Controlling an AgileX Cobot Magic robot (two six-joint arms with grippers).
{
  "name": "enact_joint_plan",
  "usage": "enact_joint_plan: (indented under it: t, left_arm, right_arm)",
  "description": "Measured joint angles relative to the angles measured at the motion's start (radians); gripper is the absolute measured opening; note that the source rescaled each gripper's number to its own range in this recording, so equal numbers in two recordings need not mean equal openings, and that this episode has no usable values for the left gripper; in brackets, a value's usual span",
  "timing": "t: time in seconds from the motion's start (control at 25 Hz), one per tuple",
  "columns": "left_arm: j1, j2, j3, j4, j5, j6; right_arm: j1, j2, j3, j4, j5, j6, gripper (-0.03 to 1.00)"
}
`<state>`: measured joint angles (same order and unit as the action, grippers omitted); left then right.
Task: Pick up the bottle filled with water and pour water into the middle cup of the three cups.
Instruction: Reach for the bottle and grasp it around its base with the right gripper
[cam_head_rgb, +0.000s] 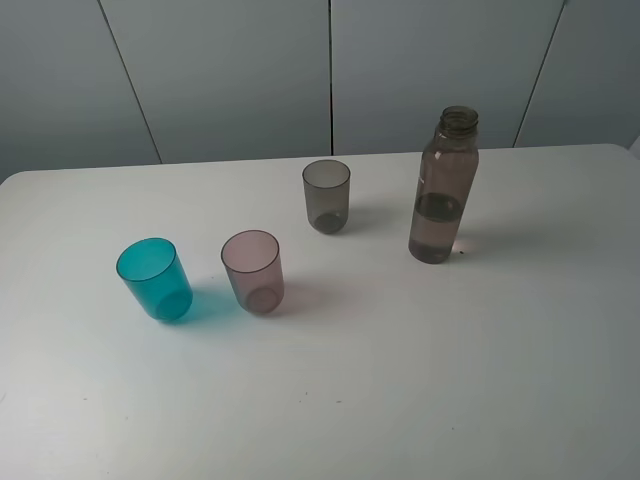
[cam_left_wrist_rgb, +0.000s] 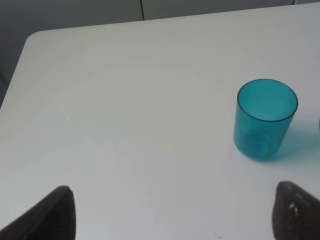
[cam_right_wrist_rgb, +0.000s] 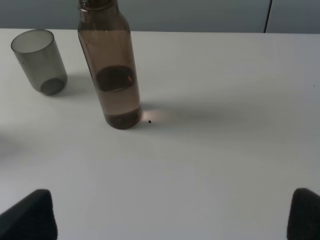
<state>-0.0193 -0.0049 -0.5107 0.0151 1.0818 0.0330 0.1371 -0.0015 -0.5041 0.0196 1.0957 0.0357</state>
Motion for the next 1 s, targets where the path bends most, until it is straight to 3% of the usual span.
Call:
enact_joint_plan:
  t: [1.0]
  left_arm:
    - [0.000, 0.000, 0.000, 0.000, 0.000, -0.004]
  right_arm:
    - [0.000, 0.000, 0.000, 0.000, 0.000, 0.000, 1.00]
